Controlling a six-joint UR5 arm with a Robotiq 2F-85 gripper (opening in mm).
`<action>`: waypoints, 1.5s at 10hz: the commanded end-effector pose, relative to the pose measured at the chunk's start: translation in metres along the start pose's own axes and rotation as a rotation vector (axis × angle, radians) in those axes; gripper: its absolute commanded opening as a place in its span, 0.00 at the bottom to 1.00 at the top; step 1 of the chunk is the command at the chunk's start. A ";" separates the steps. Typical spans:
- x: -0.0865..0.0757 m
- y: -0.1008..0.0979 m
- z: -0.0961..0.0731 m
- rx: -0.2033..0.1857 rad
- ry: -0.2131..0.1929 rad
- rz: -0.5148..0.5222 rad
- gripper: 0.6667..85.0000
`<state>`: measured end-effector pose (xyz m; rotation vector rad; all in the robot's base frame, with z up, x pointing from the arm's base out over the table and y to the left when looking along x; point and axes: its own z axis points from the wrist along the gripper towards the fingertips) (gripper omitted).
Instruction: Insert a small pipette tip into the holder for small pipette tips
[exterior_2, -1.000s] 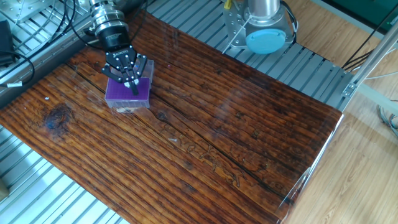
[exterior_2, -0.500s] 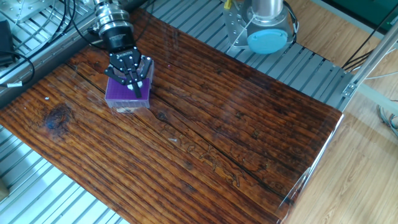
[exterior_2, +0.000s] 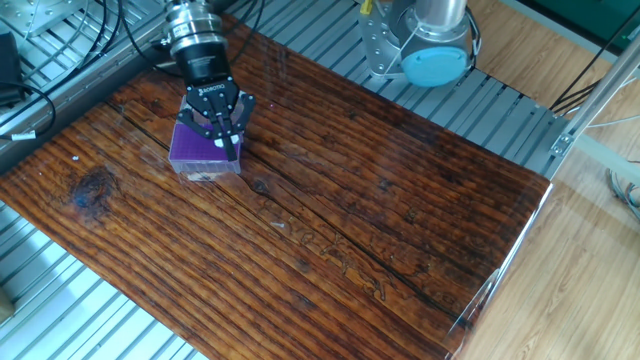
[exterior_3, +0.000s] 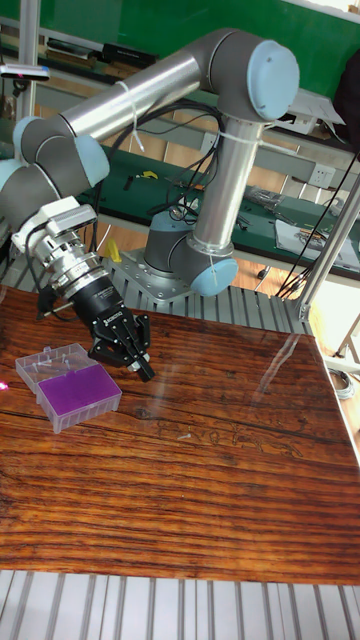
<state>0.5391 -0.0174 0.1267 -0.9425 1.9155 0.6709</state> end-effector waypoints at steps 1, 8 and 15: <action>0.004 0.009 -0.002 -0.030 0.034 -0.062 0.08; -0.031 0.018 0.016 0.057 0.118 0.029 0.08; -0.027 0.021 0.012 0.124 0.240 0.165 0.08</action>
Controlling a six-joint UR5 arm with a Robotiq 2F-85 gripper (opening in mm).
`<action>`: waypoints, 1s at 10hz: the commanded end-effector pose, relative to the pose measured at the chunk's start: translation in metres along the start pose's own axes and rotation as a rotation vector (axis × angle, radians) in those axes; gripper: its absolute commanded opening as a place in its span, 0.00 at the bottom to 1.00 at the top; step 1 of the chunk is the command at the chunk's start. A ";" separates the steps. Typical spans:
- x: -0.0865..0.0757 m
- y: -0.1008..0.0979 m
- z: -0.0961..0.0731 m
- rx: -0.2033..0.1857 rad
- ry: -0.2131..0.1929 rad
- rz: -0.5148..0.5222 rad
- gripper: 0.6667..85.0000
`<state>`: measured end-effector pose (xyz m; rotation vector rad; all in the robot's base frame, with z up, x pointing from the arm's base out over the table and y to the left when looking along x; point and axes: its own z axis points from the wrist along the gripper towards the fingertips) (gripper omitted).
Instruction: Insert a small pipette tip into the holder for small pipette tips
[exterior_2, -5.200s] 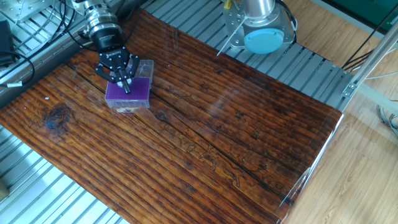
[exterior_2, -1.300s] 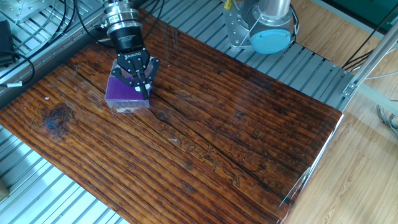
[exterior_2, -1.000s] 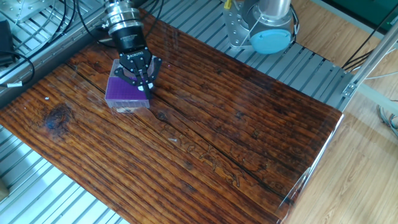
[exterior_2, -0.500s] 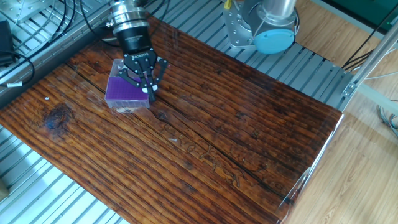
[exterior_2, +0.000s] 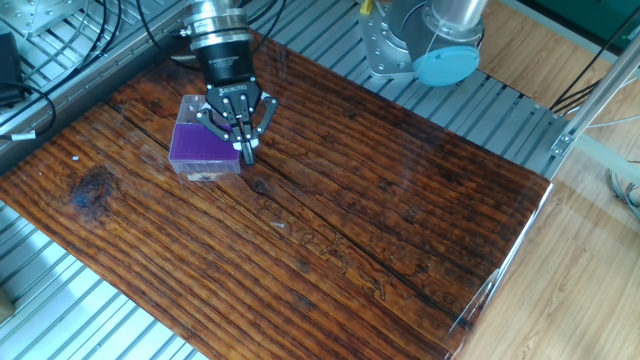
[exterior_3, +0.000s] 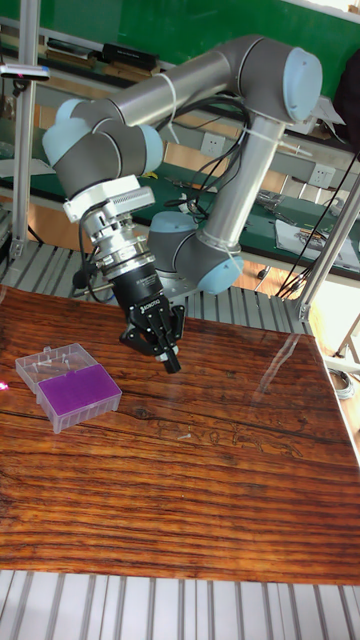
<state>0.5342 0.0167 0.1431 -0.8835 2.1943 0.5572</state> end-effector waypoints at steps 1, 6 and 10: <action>-0.001 -0.006 -0.004 0.029 0.021 0.053 0.08; 0.023 -0.043 -0.017 0.091 0.151 0.116 0.09; 0.031 -0.050 -0.024 0.135 0.173 0.215 0.08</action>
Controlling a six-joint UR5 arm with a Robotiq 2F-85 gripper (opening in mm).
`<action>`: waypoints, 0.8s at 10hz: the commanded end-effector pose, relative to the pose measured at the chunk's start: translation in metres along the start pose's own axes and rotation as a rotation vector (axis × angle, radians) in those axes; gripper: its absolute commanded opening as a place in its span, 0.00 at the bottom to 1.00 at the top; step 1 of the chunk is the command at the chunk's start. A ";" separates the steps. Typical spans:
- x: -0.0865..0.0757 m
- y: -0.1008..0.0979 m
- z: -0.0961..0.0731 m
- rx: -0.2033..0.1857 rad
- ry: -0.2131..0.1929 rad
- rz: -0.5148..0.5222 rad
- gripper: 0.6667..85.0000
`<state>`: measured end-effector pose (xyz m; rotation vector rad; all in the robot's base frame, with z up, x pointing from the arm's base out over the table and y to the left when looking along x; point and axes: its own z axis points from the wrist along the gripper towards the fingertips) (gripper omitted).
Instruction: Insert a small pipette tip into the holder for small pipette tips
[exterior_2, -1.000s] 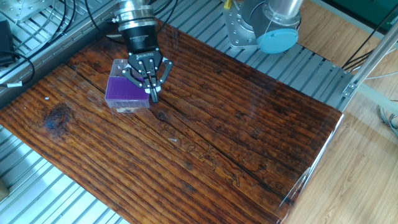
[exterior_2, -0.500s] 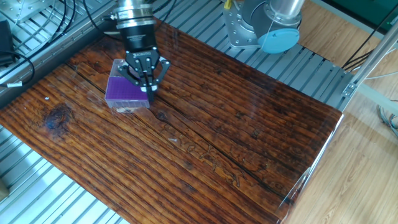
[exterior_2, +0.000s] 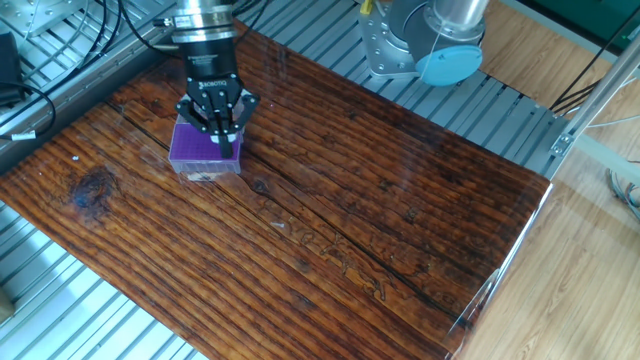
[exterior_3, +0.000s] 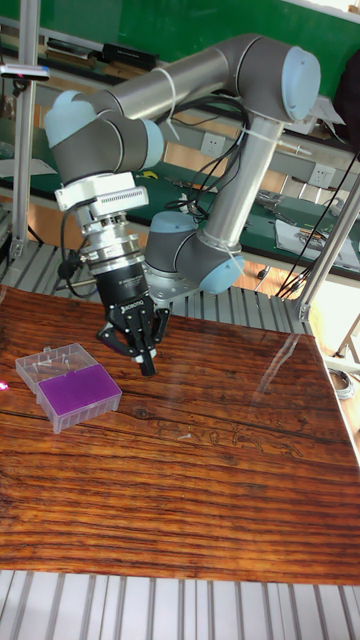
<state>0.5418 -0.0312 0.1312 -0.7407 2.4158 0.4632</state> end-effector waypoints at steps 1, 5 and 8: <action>0.042 -0.031 -0.010 0.124 0.158 0.158 0.07; 0.062 -0.059 -0.019 0.238 0.232 0.121 0.10; 0.028 -0.049 -0.011 0.192 0.094 0.223 0.07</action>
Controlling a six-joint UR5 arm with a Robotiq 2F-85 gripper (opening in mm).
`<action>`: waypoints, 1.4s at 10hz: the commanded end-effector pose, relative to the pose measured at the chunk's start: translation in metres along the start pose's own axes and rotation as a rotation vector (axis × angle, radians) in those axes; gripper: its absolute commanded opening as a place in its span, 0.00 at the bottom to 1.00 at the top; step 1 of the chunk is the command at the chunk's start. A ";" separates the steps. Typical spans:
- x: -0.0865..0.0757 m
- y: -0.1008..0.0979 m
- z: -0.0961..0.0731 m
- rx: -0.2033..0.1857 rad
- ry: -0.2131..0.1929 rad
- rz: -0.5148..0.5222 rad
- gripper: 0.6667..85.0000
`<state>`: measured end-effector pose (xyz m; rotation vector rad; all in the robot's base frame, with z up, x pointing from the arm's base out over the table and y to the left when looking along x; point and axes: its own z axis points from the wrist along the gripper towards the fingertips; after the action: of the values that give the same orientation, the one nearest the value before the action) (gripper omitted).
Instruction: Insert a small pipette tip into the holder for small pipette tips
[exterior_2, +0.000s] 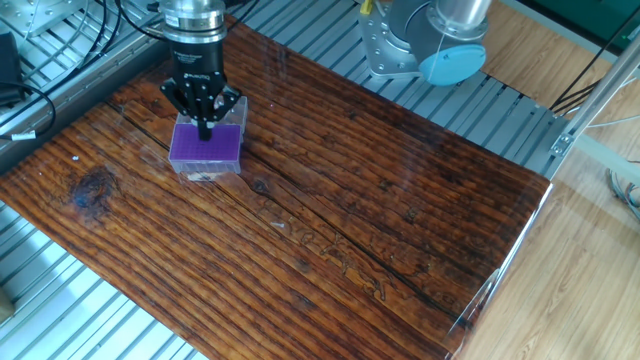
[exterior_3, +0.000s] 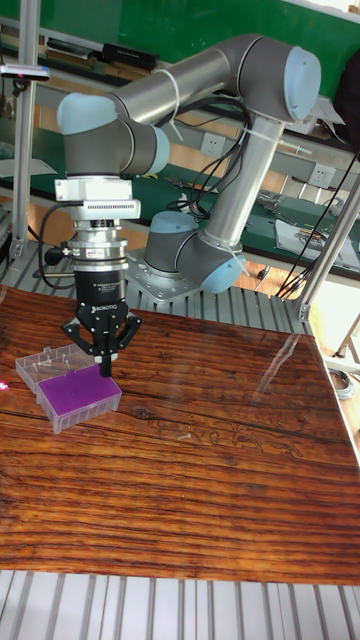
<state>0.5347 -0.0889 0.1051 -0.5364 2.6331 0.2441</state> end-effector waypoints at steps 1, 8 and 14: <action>-0.011 -0.012 -0.003 0.042 -0.041 0.081 0.06; 0.020 -0.005 -0.003 0.018 0.076 0.115 0.12; -0.017 0.077 0.014 0.052 0.039 0.240 0.11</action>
<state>0.5202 -0.0486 0.1040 -0.3016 2.7562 0.2113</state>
